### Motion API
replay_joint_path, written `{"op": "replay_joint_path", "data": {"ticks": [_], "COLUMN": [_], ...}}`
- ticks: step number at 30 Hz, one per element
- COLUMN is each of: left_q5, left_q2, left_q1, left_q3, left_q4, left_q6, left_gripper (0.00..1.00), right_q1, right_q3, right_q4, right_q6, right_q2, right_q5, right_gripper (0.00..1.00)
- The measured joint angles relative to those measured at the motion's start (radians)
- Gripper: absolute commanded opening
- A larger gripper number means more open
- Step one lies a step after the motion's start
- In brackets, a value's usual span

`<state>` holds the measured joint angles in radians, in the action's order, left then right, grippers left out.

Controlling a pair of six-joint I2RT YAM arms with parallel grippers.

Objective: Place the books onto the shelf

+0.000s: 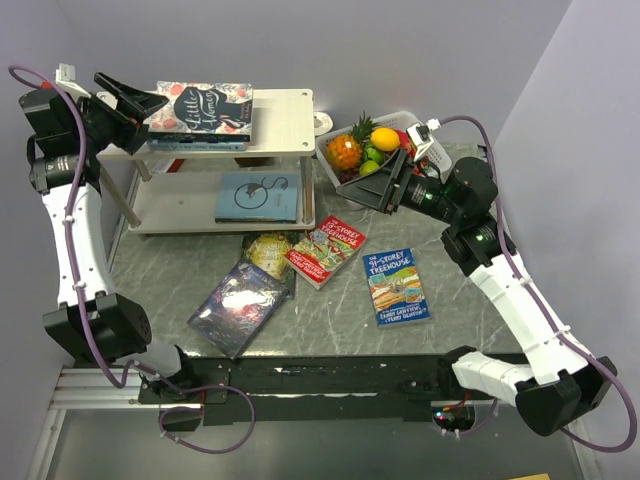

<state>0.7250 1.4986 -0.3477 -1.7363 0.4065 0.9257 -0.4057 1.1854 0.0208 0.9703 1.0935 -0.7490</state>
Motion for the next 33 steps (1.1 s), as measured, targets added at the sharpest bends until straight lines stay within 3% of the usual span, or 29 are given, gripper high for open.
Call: {"op": "replay_joint_path", "data": {"ticks": [13,16,25,26,28,29,33], "left_q5": [-0.27,-0.315,-0.377,-0.376,-0.375,-0.375,-0.376], "left_q2": [-0.017,-0.037,-0.126,-0.127,-0.129,-0.131,-0.142], "left_q1": [-0.001,-0.001,-0.001,-0.001,-0.001,-0.001,0.003], "left_q3": [-0.071,-0.049,0.168,0.191,0.24,0.259,0.299], "left_q4": [0.136,0.122,-0.023,-0.049,-0.103,-0.124,-0.181], "left_q6": [-0.098,-0.094,-0.037,-0.028,-0.01,0.002,0.023], "left_gripper": [0.94,0.9,0.65,0.63,0.56,0.54,0.52], "right_q1": [-0.005,-0.038,-0.147,-0.154,-0.164,-0.169,-0.182], "right_q3": [0.003,0.06,0.338,0.362,0.394,0.406,0.42], "right_q4": [-0.001,-0.023,-0.061,-0.06,-0.057,-0.055,-0.04], "right_q6": [-0.016,-0.05,-0.169,-0.174,-0.183,-0.185,-0.191], "right_q2": [0.021,0.067,0.256,0.282,0.327,0.352,0.449], "right_q5": [0.005,0.021,0.121,0.13,0.148,0.165,0.241], "right_gripper": [0.98,0.9,0.6,0.5,0.4,0.34,0.25]}}
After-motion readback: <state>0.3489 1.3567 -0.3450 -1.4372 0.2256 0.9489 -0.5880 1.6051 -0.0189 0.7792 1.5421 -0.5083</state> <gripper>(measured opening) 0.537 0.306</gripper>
